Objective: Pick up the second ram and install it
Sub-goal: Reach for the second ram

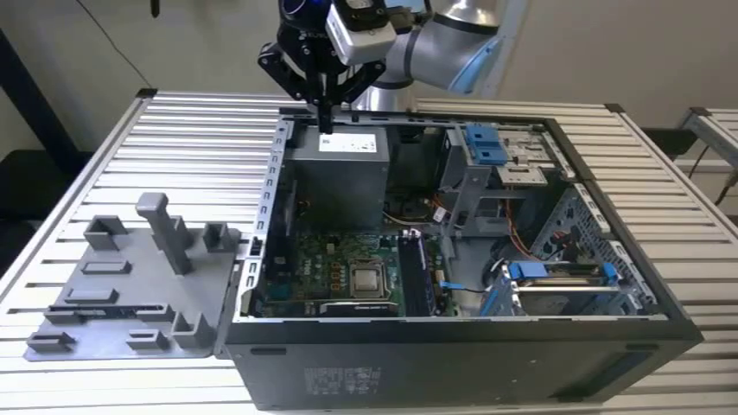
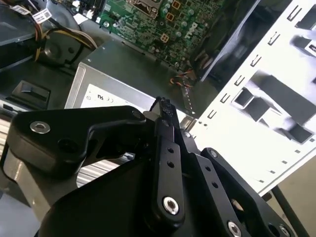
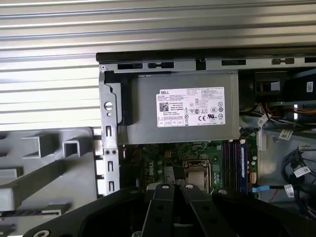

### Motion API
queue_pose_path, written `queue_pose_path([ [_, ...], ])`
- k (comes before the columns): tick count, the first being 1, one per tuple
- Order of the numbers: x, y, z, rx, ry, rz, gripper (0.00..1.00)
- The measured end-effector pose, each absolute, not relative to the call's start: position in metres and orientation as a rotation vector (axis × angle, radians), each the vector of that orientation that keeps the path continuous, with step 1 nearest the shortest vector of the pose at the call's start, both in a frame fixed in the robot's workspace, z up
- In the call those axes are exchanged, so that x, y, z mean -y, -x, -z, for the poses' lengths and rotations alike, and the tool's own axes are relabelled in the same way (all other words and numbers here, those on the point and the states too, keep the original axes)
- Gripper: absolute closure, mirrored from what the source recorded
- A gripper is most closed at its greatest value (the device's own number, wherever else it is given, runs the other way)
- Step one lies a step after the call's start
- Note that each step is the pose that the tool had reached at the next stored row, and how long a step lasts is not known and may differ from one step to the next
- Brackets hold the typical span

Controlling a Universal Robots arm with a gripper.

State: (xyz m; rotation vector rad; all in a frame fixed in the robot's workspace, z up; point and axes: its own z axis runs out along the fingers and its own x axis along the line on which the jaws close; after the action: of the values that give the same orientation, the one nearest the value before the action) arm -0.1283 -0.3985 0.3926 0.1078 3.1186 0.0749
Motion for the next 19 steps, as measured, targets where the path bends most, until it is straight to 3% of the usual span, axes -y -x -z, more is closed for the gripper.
queue_pose_path([
  [19, 0.399, 0.163, -0.393, -3.127, -0.102, -0.075, 0.89],
])
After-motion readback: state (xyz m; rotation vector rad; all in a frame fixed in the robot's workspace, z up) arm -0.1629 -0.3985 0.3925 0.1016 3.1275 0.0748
